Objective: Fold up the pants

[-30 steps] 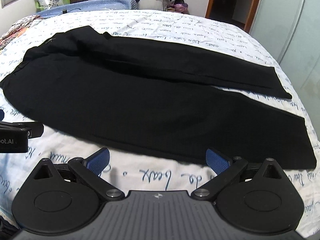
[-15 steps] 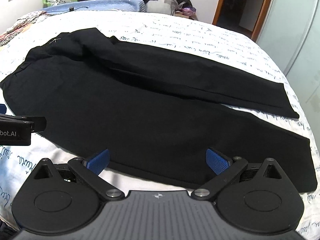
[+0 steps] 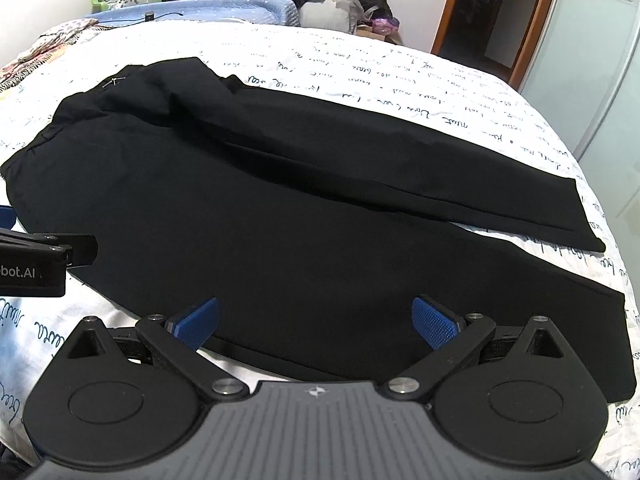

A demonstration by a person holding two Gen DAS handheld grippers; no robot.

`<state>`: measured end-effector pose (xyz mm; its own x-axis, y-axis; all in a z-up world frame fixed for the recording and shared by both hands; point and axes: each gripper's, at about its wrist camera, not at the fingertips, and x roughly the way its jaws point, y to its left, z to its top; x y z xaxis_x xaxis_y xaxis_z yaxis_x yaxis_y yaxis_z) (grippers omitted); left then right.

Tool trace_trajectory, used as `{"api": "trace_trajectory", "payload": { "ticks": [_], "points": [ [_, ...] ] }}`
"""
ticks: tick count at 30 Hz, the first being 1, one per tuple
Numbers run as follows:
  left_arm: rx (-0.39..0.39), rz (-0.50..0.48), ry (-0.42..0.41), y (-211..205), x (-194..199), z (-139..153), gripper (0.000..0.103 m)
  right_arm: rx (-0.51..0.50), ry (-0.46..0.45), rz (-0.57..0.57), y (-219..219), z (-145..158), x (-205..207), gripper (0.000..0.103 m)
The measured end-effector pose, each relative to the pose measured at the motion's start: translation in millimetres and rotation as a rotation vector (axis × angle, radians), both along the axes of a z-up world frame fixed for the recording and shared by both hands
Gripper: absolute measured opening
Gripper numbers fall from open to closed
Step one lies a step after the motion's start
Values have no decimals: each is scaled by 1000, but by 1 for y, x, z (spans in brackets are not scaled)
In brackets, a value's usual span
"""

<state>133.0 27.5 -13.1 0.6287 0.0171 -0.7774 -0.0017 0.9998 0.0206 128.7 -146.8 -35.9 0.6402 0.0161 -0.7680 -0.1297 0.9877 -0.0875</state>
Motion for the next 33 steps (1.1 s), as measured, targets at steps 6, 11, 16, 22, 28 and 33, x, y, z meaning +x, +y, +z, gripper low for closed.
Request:
{"api": "trace_trajectory", "payload": {
  "ticks": [6,11,16,22,28,33],
  "points": [
    [2,4,1,2,5,0,101,-3,-1,4,-1,2,1,103],
    [5,3,-24,11,14,7,100,-6,-21,17,-3,8,4,103],
    [-40,-26,-112,49,36,29,100,63,-96,72,-19,34,14,103],
    [-109,23,-163,130,90,46,101,250,-167,59,-59,70,32,103],
    [-324,169,-180,225,155,46,101,236,-203,38,-77,84,45,103],
    [-634,155,-78,272,214,12,101,244,-159,19,-75,71,54,103]
  ]
}}
